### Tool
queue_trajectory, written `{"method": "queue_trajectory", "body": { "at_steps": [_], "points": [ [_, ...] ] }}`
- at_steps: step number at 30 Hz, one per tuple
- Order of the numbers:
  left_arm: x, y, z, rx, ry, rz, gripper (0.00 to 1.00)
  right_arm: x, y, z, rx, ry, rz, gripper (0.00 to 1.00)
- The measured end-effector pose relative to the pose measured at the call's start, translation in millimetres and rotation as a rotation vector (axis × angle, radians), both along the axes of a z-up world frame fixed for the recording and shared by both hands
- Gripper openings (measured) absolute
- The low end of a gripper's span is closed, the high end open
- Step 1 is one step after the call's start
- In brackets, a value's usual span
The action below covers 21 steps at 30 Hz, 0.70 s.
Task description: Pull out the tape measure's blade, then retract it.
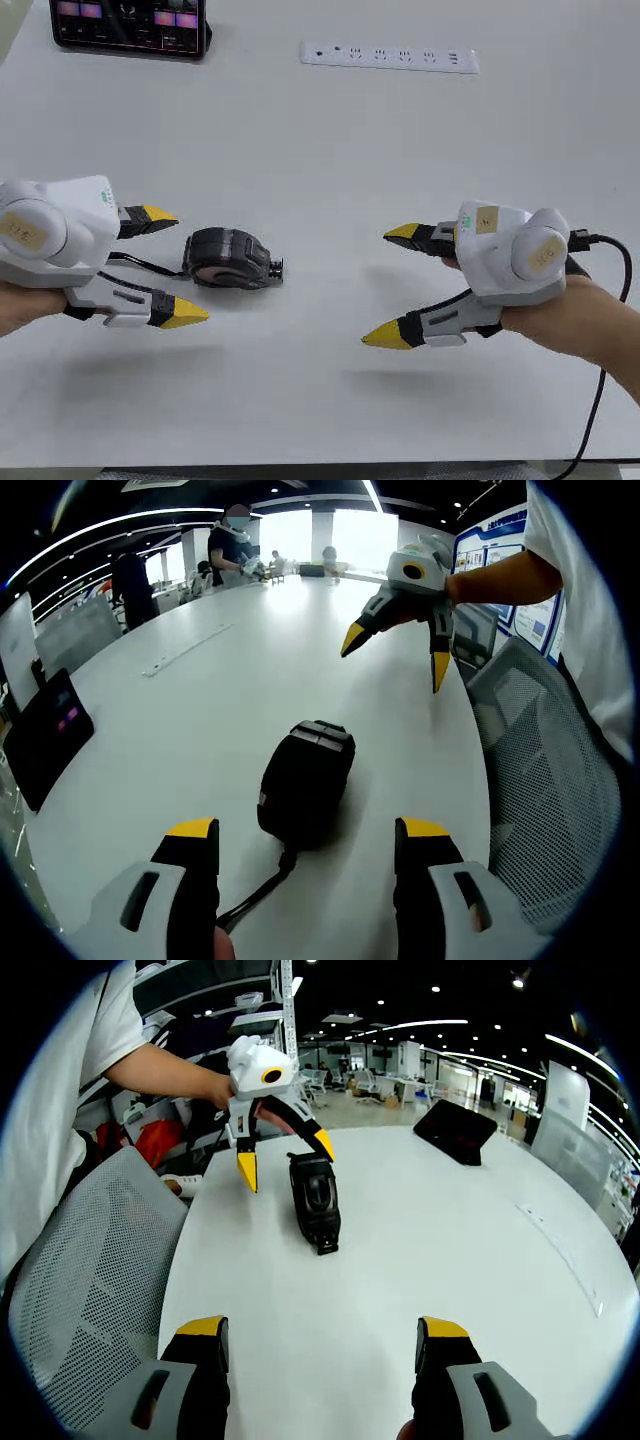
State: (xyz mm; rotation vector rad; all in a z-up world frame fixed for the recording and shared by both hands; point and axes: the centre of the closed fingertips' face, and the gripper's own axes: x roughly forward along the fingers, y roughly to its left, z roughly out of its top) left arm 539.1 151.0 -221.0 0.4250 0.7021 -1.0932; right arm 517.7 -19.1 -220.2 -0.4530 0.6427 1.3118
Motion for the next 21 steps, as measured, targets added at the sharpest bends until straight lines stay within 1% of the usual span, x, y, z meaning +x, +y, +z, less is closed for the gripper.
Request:
{"method": "queue_trajectory", "body": {
  "at_steps": [3,6,10,16,18,21],
  "points": [
    [2.2,-0.4,-2.4,0.018,-0.003,-0.015,0.65,1.6,1.0,0.0,-0.001,-0.002,0.005,0.75],
    [7.4,-0.1,-3.7,0.033,-0.003,-0.015,0.63,3.2,2.0,-0.5,-0.003,-0.004,0.01,0.74],
    [11.0,-0.2,-4.8,0.044,0.001,-0.02,0.58,4.1,4.0,-1.0,-0.005,-0.006,0.015,0.74],
    [10.3,-2.6,-10.0,0.065,0.02,-0.041,0.53,5.7,7.6,-1.4,-0.004,-0.004,0.02,0.74],
    [10.3,-3.5,-10.9,0.069,0.024,-0.044,0.51,5.8,8.7,-1.4,-0.004,-0.004,0.021,0.74],
    [10.9,-3.7,-14.5,0.087,0.025,-0.053,0.47,6.5,10.9,-1.4,-0.002,-0.002,0.023,0.74]
  ]
}}
